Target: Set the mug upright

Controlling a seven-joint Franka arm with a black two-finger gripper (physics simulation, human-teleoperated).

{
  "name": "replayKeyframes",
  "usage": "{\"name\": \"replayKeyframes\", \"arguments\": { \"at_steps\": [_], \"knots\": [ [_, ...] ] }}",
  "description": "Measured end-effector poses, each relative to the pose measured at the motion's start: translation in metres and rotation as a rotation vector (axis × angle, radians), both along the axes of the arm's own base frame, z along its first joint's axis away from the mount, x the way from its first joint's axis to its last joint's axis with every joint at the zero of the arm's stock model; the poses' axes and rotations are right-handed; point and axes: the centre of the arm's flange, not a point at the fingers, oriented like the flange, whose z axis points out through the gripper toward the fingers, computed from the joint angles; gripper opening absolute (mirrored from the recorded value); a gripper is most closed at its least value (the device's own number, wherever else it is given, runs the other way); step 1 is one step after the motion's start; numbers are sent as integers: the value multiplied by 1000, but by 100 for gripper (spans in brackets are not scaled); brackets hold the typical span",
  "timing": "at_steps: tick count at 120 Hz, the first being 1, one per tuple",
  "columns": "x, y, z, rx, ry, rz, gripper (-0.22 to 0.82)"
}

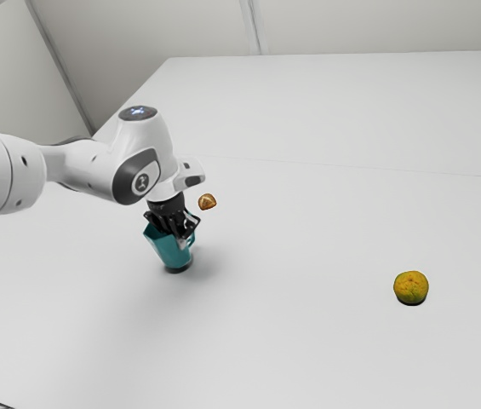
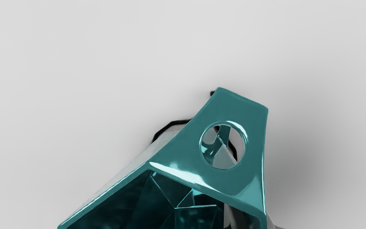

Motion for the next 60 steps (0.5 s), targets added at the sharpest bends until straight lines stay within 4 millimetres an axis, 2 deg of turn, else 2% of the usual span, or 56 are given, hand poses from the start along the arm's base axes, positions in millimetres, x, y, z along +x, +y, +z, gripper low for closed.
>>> {"name": "replayKeyframes", "arguments": {
  "at_steps": [20,29,43,60],
  "knots": [
    [0,0,3,-9,-7,7,18],
    [0,0,7,-11,-14,9,31],
    [-1,-1,21,-14,-36,8,43],
    [-4,-3,47,-18,-74,0,52]
  ]
}}
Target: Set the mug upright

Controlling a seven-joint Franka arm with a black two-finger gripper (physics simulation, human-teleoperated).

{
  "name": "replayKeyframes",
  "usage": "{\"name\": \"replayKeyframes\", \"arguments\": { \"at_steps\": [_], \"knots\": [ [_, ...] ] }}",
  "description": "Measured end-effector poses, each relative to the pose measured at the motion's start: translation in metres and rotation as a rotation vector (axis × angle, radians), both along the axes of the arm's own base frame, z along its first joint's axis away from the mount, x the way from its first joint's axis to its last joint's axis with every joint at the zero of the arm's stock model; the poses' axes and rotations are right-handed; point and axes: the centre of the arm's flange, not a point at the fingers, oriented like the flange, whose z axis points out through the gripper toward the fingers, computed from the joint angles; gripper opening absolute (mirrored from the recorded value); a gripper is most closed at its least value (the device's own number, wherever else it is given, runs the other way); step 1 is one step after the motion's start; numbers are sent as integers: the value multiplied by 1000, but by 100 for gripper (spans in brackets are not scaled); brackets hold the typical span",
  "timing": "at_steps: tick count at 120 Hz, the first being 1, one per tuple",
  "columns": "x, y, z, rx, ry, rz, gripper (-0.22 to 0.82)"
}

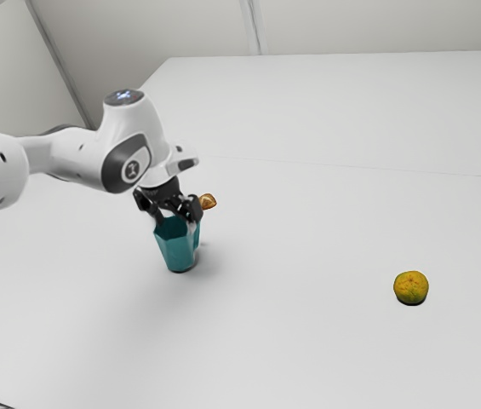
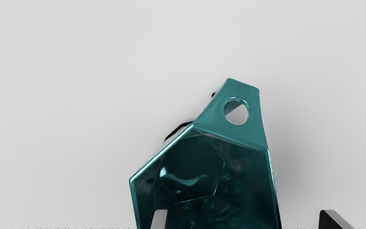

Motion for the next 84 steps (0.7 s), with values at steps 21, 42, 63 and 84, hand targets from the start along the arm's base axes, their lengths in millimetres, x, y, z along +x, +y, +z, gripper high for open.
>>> {"name": "replayKeyframes", "arguments": {
  "at_steps": [21,42,63,84],
  "knots": [
    [-1,-9,34,-4,-48,-19,57],
    [12,-18,95,2,-99,-33,59],
    [18,-21,145,8,-108,-34,60],
    [17,-18,186,15,-94,-22,60]
  ]
}}
